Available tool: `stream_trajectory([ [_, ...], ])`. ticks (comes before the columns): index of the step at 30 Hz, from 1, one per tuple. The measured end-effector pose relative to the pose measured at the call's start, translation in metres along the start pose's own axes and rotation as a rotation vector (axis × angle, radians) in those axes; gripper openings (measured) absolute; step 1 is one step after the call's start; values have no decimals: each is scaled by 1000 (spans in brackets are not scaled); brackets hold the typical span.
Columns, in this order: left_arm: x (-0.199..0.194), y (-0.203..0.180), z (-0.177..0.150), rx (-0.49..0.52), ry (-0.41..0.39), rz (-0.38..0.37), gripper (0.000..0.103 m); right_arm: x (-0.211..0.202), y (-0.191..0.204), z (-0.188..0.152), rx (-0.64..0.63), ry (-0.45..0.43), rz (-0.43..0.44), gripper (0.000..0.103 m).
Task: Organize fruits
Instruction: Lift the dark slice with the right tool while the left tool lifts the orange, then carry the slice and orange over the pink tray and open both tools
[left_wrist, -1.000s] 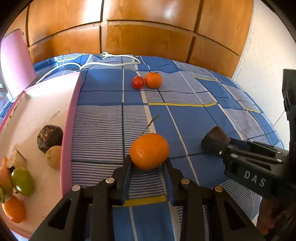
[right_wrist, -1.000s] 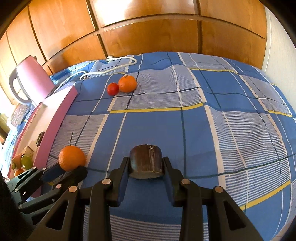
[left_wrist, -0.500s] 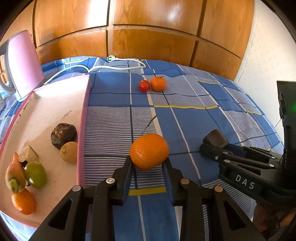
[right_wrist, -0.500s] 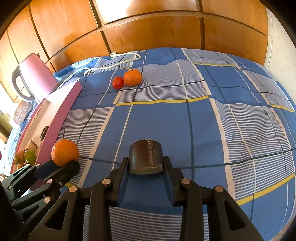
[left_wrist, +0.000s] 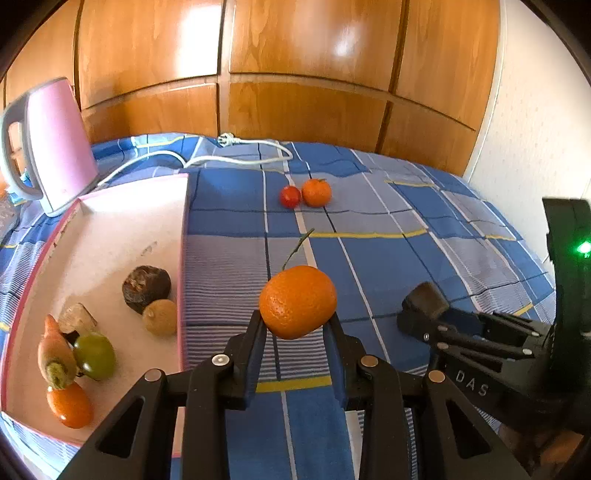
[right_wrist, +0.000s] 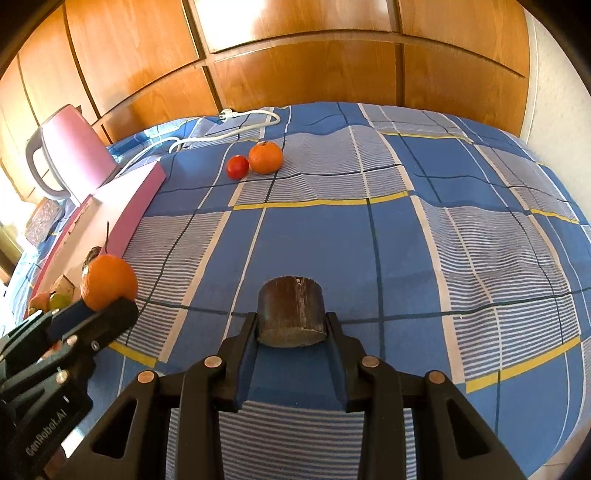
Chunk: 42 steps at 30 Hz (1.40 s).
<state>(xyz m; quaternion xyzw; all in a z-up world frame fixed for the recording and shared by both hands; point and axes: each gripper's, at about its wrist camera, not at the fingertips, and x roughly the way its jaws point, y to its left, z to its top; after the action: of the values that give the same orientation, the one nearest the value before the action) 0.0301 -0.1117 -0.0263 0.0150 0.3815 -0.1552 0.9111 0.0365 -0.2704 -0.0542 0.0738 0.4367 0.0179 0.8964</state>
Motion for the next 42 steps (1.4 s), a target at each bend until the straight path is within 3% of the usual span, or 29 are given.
stream_trajectory([
  [11, -28, 16, 15, -42, -71, 41, 31, -3, 13, 2, -25, 6, 26, 35],
  [22, -55, 71, 33, -144, -149, 163, 31, -10, 58, 26, -135, -6, 126, 35],
  [33, -55, 149, 33, -276, -133, 267, 32, -4, 128, 45, -275, 7, 248, 35],
  [42, -43, 191, 40, -322, -112, 294, 32, 12, 175, 62, -305, 1, 284, 35],
])
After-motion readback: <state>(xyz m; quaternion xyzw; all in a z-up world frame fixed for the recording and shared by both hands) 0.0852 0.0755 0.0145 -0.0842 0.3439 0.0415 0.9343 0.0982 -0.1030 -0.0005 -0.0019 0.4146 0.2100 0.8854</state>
